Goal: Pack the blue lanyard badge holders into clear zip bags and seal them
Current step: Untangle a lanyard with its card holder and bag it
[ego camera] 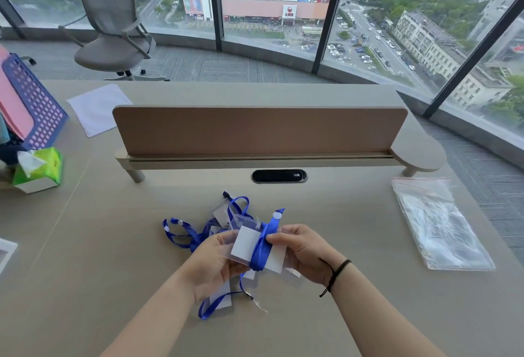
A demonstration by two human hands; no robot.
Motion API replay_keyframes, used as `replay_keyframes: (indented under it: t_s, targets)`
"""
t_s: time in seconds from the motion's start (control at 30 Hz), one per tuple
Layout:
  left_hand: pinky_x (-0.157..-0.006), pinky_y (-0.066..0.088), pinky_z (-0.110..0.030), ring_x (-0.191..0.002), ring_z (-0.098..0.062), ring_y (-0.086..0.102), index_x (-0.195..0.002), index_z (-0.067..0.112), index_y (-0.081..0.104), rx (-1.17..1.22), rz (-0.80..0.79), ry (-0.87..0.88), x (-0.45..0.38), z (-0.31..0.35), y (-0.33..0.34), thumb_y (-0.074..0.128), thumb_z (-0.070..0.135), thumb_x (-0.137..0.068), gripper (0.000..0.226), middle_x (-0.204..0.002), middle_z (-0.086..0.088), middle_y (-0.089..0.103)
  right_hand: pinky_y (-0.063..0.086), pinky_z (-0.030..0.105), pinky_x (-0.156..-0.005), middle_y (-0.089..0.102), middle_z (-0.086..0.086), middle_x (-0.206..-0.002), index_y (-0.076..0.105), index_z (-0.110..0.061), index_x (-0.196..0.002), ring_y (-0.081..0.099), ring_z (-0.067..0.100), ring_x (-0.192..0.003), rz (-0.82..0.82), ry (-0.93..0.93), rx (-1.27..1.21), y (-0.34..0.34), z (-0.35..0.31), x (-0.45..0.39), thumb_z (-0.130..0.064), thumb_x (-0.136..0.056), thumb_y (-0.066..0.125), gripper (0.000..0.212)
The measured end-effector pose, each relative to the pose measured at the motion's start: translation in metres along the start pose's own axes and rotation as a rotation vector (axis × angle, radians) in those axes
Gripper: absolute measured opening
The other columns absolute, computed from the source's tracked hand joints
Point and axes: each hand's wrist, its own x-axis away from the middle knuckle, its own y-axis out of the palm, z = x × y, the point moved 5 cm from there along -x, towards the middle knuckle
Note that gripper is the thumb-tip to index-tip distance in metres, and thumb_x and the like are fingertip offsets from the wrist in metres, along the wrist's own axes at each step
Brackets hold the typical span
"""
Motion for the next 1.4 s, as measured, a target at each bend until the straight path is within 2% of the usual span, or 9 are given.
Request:
replay_keyframes:
  t_s: [0.1,0.2,0.27,0.4,0.53,0.6,0.7,1.0,1.4]
  targets:
    - [-0.104,0.044,-0.058,-0.111,-0.041,0.064,-0.122,0.003,0.07,0.218,-0.012,-0.085,0.003,0.01,0.0,0.045,0.022,-0.102,0.037,-0.119,-0.023,0.07,0.057,0.041,-0.082,0.072,0.022,-0.108,0.071,0.004,-0.108,0.07,0.031,-0.093,0.012,0.003,0.039,-0.002,0.0,0.003,-0.007,-0.091,0.064,0.021]
    - [-0.087,0.054,-0.051,-0.098,-0.035,0.07,-0.121,0.007,0.07,0.142,-0.053,-0.141,0.002,0.017,0.006,0.05,0.048,-0.097,0.052,-0.109,-0.018,0.074,0.058,0.042,-0.082,0.072,0.022,-0.109,0.071,0.003,-0.109,0.071,0.029,-0.092,0.053,0.014,0.123,-0.007,-0.001,0.006,-0.007,-0.088,0.067,0.023]
    - [-0.093,0.057,-0.052,-0.1,-0.029,0.073,-0.12,0.01,0.07,-0.063,-0.071,-0.113,-0.002,0.021,0.015,0.068,0.041,-0.086,0.047,-0.108,-0.013,0.077,0.058,0.042,-0.08,0.073,0.021,-0.107,0.073,-0.002,-0.106,0.07,0.027,-0.089,0.085,0.02,0.22,-0.01,-0.003,0.008,-0.01,-0.085,0.071,0.023]
    - [-0.095,0.055,-0.057,-0.1,-0.023,0.075,-0.126,0.022,0.064,-0.29,-0.076,-0.06,-0.02,0.021,0.038,0.085,0.019,-0.076,0.054,-0.105,-0.006,0.078,0.045,0.021,-0.054,0.076,0.008,-0.095,0.076,-0.013,-0.1,0.066,0.013,-0.07,0.153,0.015,0.33,-0.019,-0.006,0.021,-0.012,-0.084,0.073,0.017]
    - [-0.098,0.053,-0.054,-0.102,-0.024,0.074,-0.123,0.033,0.063,-0.31,-0.097,-0.085,-0.034,0.015,0.068,0.094,0.032,-0.057,0.074,-0.104,-0.002,0.079,0.056,0.032,-0.063,0.077,0.006,-0.097,0.075,-0.01,-0.101,0.073,0.02,-0.081,0.221,-0.005,0.357,-0.046,-0.005,0.039,-0.016,-0.081,0.077,0.022]
    - [-0.103,0.049,-0.057,-0.103,-0.025,0.073,-0.114,0.029,0.071,-0.324,-0.122,-0.11,-0.041,0.011,0.089,0.093,0.032,-0.054,0.064,-0.104,-0.002,0.079,0.06,0.037,-0.07,0.076,0.014,-0.097,0.074,-0.003,-0.099,0.074,0.022,-0.083,0.287,-0.005,0.376,-0.068,-0.006,0.048,-0.018,-0.077,0.081,0.028]
    - [-0.087,0.057,-0.046,-0.092,-0.026,0.076,-0.108,0.015,0.075,-0.37,-0.113,-0.147,-0.059,0.007,0.122,0.091,0.017,-0.065,0.046,-0.098,-0.01,0.079,0.055,0.033,-0.063,0.076,0.015,-0.091,0.073,-0.002,-0.088,0.071,0.02,-0.074,0.369,0.002,0.374,-0.105,-0.008,0.062,-0.019,-0.069,0.085,0.029]
    - [-0.057,0.057,-0.033,-0.081,-0.027,0.076,-0.109,0.006,0.07,-0.34,-0.011,-0.144,-0.155,-0.003,0.264,0.081,0.005,-0.078,0.033,-0.099,-0.013,0.078,0.053,0.028,-0.058,0.072,0.004,-0.076,0.072,-0.004,-0.091,0.065,0.014,-0.065,0.518,-0.088,0.206,-0.279,-0.026,0.096,-0.019,-0.075,0.084,0.026]
    - [-0.071,0.06,-0.039,-0.08,-0.024,0.074,-0.101,0.012,0.071,-0.245,0.15,-0.065,-0.297,-0.035,0.39,0.08,0.008,-0.08,0.024,-0.093,-0.006,0.079,0.058,0.034,-0.058,0.069,0.019,-0.094,0.061,0.001,-0.102,0.069,0.029,-0.074,0.877,0.144,-0.311,-0.564,-0.014,0.049,-0.033,-0.095,0.061,0.035]
